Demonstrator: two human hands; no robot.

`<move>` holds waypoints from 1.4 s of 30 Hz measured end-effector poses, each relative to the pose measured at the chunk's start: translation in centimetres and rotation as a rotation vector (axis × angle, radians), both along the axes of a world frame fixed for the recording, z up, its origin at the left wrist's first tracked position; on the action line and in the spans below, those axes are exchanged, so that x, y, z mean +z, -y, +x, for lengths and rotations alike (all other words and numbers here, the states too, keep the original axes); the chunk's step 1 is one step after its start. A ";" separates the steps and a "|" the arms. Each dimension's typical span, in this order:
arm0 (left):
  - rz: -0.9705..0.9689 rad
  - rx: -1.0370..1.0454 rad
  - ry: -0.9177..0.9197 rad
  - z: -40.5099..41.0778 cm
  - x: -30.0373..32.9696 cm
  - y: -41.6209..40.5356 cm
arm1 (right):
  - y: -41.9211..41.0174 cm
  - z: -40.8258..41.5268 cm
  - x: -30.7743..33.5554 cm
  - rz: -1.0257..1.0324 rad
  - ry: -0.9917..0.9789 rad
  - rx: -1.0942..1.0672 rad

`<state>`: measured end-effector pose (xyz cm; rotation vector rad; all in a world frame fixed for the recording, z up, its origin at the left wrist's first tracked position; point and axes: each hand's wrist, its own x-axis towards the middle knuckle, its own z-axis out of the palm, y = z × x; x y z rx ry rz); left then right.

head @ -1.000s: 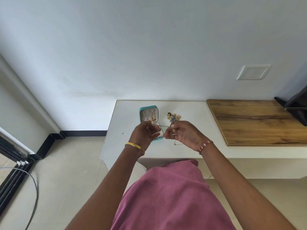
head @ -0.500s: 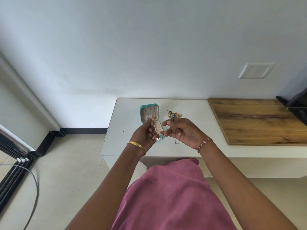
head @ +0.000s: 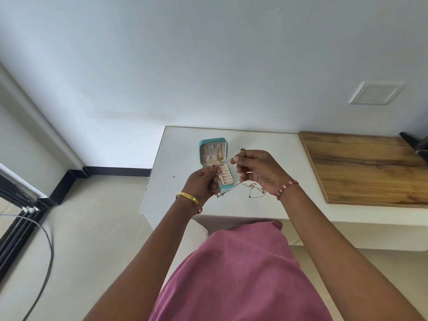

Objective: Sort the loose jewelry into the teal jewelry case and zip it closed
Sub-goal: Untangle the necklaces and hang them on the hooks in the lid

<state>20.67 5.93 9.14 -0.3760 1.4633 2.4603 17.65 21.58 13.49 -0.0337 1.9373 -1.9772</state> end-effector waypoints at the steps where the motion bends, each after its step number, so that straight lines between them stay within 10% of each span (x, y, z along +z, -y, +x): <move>1: 0.035 0.001 0.006 -0.3 -0.3 0.1 | 0.2 -0.4 -0.2 0.030 -0.012 -0.004; 12: 0.064 0.114 0.111 -5.6 -4.7 1.0 | 2.5 -6.1 -2.9 0.255 -0.107 -0.014; 26: -0.846 0.426 -0.070 -12.7 -9.2 2.4 | 5.1 -12.4 -9.5 0.486 -0.219 0.017; 42: -0.857 0.231 -0.124 -16.1 -11.3 3.5 | 8.5 -15.0 -13.3 0.709 -0.614 -0.261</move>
